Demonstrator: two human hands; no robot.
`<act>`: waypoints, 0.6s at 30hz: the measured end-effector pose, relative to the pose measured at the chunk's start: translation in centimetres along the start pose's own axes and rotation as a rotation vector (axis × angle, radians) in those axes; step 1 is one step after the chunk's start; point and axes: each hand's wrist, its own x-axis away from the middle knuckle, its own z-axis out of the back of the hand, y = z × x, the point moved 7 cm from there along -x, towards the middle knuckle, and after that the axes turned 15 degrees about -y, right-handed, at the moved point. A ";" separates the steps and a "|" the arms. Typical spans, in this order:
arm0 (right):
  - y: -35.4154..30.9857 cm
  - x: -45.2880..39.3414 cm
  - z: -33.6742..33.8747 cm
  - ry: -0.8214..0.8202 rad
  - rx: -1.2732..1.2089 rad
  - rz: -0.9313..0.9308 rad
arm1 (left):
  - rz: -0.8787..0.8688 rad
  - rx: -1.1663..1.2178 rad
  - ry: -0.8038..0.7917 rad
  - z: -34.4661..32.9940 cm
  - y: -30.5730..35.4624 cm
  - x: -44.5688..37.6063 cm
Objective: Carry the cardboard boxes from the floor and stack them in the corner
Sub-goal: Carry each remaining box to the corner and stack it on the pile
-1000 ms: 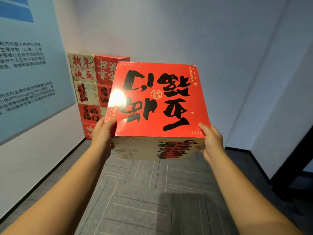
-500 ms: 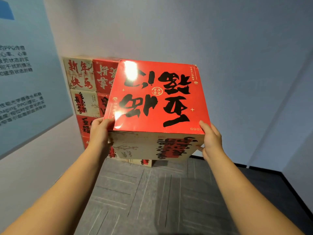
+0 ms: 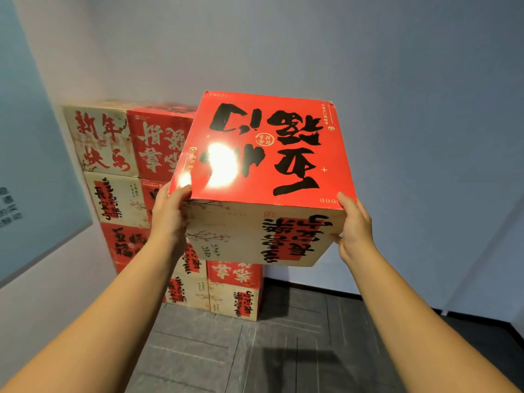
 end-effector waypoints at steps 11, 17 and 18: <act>-0.3 -19.8 -3.7 -0.019 0.002 0.003 | -0.019 0.059 0.041 -2.4 -3.1 -19.1; 1.2 -27.5 -6.4 0.045 0.084 0.005 | 0.004 0.001 0.058 -0.8 -4.3 -28.3; 1.5 -28.8 -6.9 0.067 0.093 0.011 | 0.003 -0.009 0.050 -0.6 -4.4 -29.8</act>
